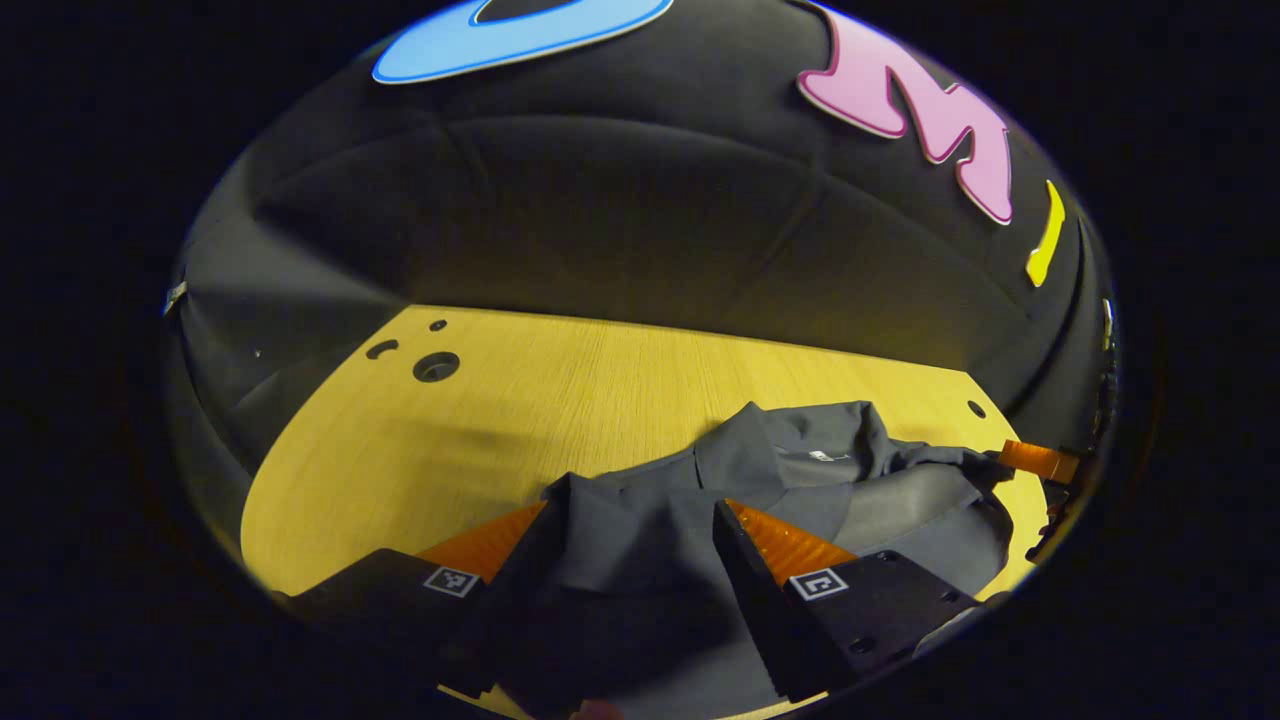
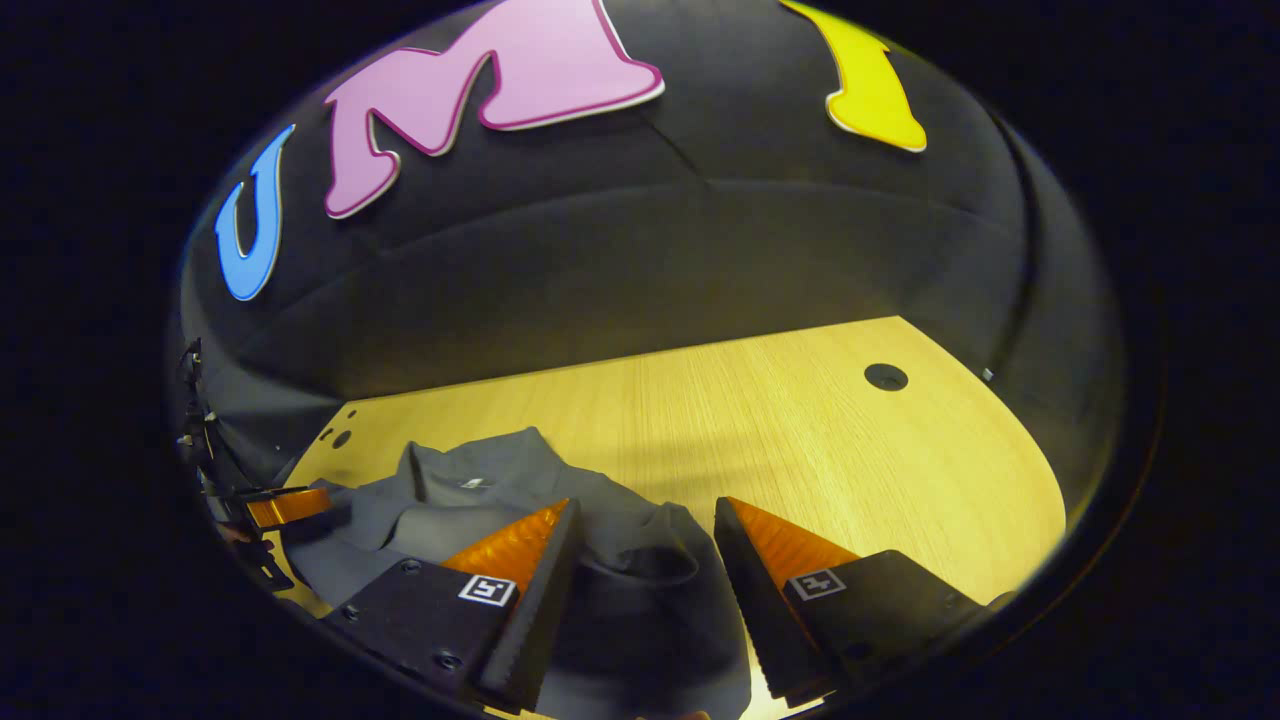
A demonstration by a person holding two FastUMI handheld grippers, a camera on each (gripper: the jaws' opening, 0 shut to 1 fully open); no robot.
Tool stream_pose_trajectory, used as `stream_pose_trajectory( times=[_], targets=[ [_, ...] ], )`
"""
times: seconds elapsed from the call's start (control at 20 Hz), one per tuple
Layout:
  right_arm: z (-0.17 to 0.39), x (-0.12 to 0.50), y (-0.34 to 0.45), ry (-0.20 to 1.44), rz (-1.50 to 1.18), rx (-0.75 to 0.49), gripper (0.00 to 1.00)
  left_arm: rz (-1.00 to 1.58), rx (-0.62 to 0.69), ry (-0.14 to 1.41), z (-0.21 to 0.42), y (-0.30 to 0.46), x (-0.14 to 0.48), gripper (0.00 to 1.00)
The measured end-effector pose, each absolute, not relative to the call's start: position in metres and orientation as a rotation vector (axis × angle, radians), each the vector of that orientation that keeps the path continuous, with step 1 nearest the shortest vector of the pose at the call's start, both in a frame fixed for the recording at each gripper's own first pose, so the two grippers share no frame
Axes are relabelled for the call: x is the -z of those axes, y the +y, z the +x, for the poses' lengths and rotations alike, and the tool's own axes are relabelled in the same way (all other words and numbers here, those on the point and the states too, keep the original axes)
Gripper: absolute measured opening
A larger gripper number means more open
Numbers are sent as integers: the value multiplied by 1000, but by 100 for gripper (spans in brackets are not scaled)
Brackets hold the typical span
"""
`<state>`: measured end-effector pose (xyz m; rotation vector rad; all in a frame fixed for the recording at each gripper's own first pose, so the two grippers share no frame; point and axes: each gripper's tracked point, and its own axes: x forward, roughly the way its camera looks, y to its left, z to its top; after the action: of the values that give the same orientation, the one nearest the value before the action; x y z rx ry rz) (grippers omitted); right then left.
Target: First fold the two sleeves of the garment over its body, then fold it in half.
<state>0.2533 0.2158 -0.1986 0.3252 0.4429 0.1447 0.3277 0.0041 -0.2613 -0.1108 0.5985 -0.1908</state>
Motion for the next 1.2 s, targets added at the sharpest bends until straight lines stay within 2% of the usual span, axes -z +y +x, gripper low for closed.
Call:
stream_pose_trajectory(
  times=[0.15,0.2,0.25,0.3,0.4,0.65,0.9,1.2],
  targets=[
    [223,165,223,391,305,-184,83,-141,202,546,296,12,229,96],
    [211,154,226,374,303,-201,83,-153,206,523,285,16,215,92],
    [199,145,231,364,298,-215,84,-162,211,500,273,17,202,96],
    [185,137,233,355,294,-226,84,-169,217,480,261,20,189,96],
    [159,119,238,331,288,-238,90,-163,233,443,233,24,167,96],
    [98,82,260,283,262,-299,98,-155,272,389,166,20,132,96],
    [55,69,284,250,244,-362,98,-100,298,386,115,19,127,96],
    [19,79,310,315,263,-433,98,-117,288,435,72,18,149,96]
  ],
)
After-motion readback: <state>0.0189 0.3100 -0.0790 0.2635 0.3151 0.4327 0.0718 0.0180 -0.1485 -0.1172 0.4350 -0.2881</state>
